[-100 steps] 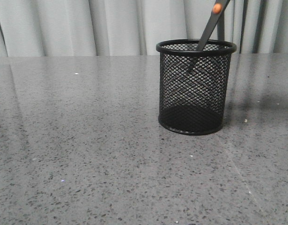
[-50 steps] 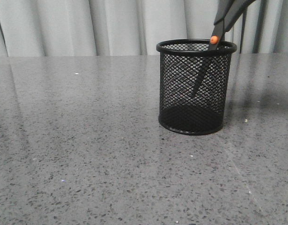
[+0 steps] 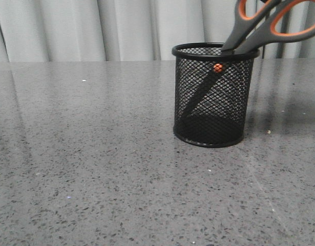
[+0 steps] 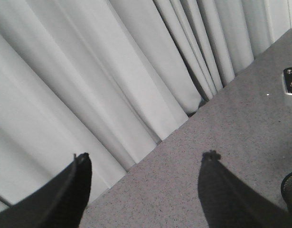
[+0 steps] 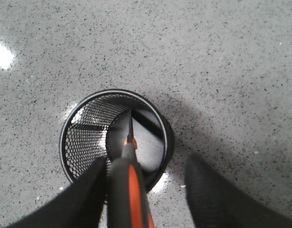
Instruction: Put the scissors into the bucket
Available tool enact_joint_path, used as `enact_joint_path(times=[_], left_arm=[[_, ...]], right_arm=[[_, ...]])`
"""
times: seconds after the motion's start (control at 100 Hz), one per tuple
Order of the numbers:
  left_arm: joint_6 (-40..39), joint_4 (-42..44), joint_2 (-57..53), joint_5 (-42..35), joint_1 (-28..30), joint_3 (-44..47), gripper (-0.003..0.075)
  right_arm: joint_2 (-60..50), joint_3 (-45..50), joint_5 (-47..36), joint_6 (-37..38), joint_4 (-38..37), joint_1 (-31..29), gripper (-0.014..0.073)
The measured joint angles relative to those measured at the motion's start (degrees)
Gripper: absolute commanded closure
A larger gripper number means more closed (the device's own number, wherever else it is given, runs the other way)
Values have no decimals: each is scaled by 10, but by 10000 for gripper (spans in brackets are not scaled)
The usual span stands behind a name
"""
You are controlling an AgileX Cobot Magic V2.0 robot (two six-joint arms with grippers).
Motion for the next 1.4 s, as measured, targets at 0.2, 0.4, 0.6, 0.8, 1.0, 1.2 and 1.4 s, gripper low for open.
enact_joint_path(times=[0.2,0.4,0.6,0.8,1.0,1.2,1.4], left_arm=[[0,0,3,0,0,0,281],[0,7,4,0,0,0,383],[0,23,4,0,0,0,737],[-20,45,4,0,0,0,739],[-40,58,-15,-5,0,2,739],[-52,38,-68,-89,0,99,740],[-170,81,-114,-207,0,308,740]], right_arm=[[-5,-47,11,1,0,0,194],[-55,-93,1,10,0,-25,403],[-108,-97,-31,12,0,-38,650],[-147,-92,-69,22,0,-38,645],[-221,0,-186,29,0,-38,645],[-316,151,-306,30,3,-38,645],[-398,266,-361,32,4,-39,645]])
